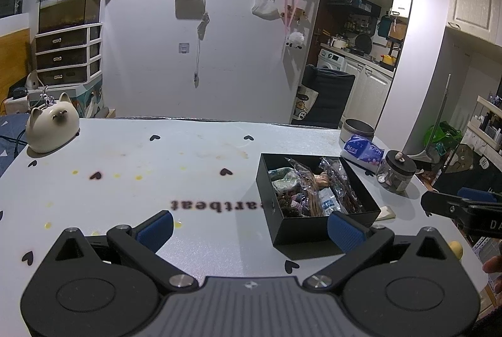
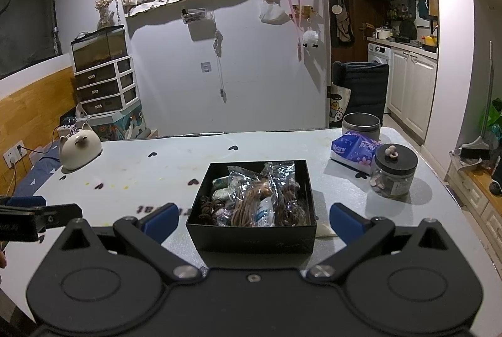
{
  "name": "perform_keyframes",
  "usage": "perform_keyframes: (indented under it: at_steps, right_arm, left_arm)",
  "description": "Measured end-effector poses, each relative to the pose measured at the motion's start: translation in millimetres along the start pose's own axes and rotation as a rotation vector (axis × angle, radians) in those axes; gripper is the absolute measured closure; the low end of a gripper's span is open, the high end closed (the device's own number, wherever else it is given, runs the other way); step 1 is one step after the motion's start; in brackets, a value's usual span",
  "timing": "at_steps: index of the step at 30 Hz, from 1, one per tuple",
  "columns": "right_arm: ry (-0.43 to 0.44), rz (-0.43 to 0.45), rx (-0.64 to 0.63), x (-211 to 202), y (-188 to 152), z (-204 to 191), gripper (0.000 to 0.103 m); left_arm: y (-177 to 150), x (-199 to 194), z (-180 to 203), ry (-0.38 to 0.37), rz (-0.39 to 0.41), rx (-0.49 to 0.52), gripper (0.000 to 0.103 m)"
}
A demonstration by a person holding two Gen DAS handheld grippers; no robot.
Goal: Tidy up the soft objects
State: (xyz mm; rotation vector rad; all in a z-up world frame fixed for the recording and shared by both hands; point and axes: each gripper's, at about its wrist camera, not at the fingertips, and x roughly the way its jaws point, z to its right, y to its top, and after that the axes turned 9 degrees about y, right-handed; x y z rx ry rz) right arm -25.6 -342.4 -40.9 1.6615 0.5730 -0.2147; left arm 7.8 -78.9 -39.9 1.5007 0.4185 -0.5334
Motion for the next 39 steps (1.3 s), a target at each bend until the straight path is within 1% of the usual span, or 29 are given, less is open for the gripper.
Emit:
perform_keyframes:
  at_steps: [39]
  right_arm:
    - [0.000, -0.008, 0.009, 9.9, -0.1, -4.7, 0.000]
  left_arm:
    - [1.1, 0.5, -1.1, 0.003, -0.001, 0.001, 0.000]
